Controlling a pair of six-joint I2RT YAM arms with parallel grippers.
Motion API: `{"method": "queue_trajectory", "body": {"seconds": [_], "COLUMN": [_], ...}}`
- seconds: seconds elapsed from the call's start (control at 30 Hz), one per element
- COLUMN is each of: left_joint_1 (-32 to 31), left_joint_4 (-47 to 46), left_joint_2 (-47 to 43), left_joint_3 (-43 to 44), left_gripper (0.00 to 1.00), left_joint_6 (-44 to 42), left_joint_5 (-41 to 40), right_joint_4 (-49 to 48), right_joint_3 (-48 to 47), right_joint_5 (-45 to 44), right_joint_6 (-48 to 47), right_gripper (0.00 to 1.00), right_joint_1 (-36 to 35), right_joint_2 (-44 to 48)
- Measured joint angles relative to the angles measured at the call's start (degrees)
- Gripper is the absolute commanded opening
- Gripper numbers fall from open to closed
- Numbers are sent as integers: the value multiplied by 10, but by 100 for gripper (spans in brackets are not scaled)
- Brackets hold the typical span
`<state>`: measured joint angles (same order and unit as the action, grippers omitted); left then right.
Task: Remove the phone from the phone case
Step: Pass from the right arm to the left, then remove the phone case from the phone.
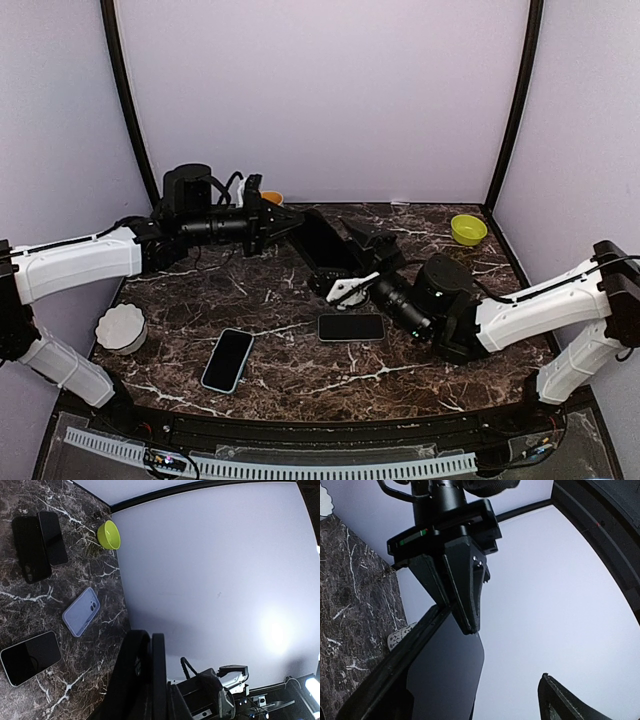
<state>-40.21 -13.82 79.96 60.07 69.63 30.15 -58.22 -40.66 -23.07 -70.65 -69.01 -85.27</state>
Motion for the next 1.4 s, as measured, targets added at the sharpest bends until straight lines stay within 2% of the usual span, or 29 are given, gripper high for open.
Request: {"method": "queue_trajectory", "body": {"seconds": [0.13,0.3,0.47,0.7,0.83,1.23,1.4], "left_joint_1": [3,3,6,41,48,49,50], "left_joint_4": [-7,-6,-4,9,17,98,71], "left_joint_2": [-11,-16,-16,-15,-15,-31,-54], "left_joint_3": [0,0,5,24,38,57,20], "left_gripper": [0,0,0,0,0,0,0], "left_joint_6": [-2,-19,-45,-118,-176,-442,-539], "left_joint_5": [-15,-30,-36,-56,-58,-54,-47], "right_joint_4": [31,110,224,335,393,522,548], "right_joint_3": [-23,-41,-41,-50,-57,-105,-105], "right_joint_5": [-40,-61,-21,30,40,72,99], "right_joint_6": [57,147,281,444,504,619,635], "right_gripper": [98,99,98,99,99,99,99], "right_joint_1": [0,0,0,0,0,31,49], "right_joint_2": [0,12,56,114,128,141,164]}}
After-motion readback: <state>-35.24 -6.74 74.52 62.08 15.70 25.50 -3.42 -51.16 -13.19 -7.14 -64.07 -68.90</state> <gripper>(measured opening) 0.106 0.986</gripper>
